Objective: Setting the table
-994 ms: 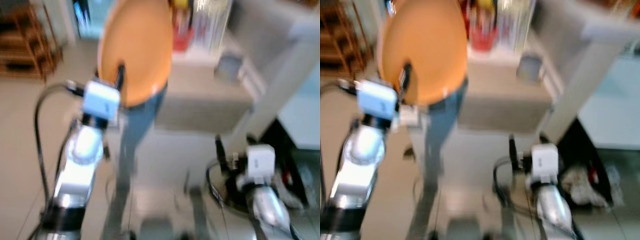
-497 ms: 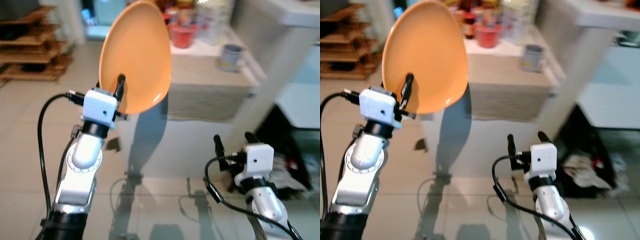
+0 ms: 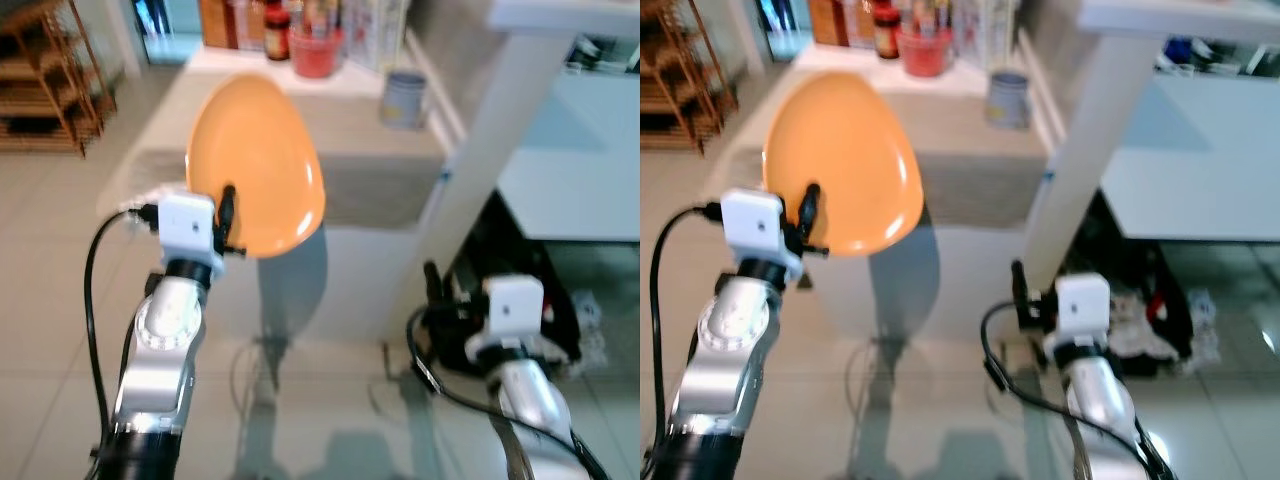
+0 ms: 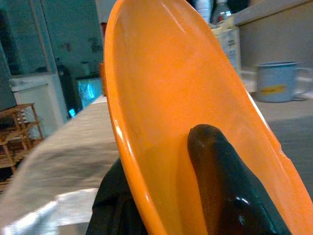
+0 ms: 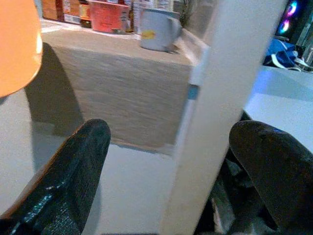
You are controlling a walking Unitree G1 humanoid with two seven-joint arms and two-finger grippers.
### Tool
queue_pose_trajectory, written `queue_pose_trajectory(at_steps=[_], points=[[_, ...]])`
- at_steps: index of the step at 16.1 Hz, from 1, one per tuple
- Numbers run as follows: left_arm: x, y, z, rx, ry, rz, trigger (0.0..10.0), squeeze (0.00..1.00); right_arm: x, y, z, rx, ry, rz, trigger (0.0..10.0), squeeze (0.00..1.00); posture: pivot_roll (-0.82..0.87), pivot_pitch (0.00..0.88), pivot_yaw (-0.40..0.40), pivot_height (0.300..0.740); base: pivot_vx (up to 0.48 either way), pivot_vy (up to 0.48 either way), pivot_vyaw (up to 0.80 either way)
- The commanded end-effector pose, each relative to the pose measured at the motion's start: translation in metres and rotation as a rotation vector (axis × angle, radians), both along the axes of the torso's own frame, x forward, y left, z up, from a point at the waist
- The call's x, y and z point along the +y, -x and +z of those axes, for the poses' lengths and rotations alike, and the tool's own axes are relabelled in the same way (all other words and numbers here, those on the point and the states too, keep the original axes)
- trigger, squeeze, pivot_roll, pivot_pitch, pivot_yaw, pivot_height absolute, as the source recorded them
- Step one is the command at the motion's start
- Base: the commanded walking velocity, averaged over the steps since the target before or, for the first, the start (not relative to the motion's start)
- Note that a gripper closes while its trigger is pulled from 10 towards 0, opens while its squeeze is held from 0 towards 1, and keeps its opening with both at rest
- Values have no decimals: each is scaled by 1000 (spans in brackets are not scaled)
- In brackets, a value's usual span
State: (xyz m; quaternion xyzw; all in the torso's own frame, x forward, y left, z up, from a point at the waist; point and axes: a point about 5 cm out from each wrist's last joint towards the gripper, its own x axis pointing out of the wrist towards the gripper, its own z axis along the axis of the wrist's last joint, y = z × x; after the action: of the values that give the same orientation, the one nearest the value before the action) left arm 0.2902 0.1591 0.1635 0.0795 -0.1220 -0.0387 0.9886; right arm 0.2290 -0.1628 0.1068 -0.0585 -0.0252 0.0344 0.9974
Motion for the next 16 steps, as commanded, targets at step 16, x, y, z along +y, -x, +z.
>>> queue_pose_trajectory(at_steps=[16], points=[[-18,-9,-16,104,-11,-86,0,0,-2,-5,-4,1,-10,0,10000,0,-12,18,-8,740,76,-426,0]])
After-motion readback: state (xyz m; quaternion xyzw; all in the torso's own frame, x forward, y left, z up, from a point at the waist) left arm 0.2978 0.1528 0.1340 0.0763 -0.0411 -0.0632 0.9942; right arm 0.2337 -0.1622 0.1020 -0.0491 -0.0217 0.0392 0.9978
